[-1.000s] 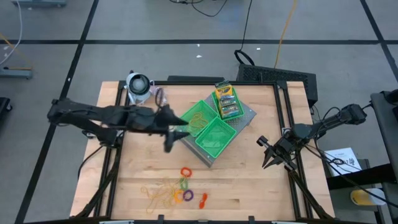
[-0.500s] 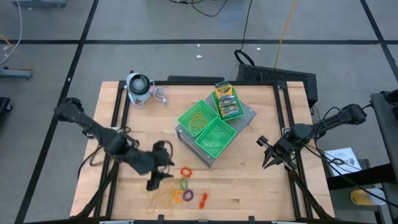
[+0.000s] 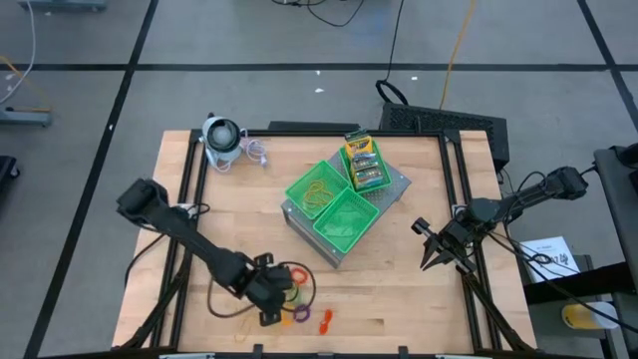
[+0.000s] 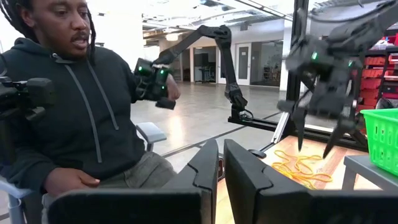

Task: Pick & Place Office Desk Supplies
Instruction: Put the yellow rubber band into the top left green bin on the shelf

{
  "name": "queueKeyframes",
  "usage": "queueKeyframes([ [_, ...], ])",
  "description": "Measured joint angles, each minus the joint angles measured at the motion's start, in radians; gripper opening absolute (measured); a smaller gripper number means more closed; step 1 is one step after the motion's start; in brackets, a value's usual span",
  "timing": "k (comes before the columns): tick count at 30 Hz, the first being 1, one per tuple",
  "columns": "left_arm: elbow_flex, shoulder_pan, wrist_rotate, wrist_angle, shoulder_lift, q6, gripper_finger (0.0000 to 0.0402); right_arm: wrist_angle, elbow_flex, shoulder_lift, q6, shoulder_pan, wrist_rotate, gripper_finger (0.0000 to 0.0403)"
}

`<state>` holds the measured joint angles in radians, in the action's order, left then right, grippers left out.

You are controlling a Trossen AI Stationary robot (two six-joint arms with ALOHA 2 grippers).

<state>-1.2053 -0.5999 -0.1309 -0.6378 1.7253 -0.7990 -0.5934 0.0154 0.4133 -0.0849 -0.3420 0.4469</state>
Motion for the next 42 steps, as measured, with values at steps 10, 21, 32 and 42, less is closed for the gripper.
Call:
queueKeyframes([
  [10, 0.0, 0.005, 0.023, 0.087, 0.133, -0.158, 0.0225, 0.0, 0.0, 0.0, 0.0, 0.0, 0.0, 0.002],
  [21, -0.006, 0.006, 0.025, 0.07, 0.22, -0.19, 0.0225, 0.0, 0.0, 0.0, 0.0, 0.0, 0.0, 0.002],
  [32, -0.003, 0.006, -0.029, 0.052, 0.223, -0.198, 0.0106, 0.0, 0.0, 0.0, 0.0, 0.0, 0.0, 0.002],
  [42, -0.001, 0.018, -0.079, 0.044, 0.225, -0.234, 0.0006, 0.0, 0.0, 0.0, 0.0, 0.0, 0.0, 0.002],
])
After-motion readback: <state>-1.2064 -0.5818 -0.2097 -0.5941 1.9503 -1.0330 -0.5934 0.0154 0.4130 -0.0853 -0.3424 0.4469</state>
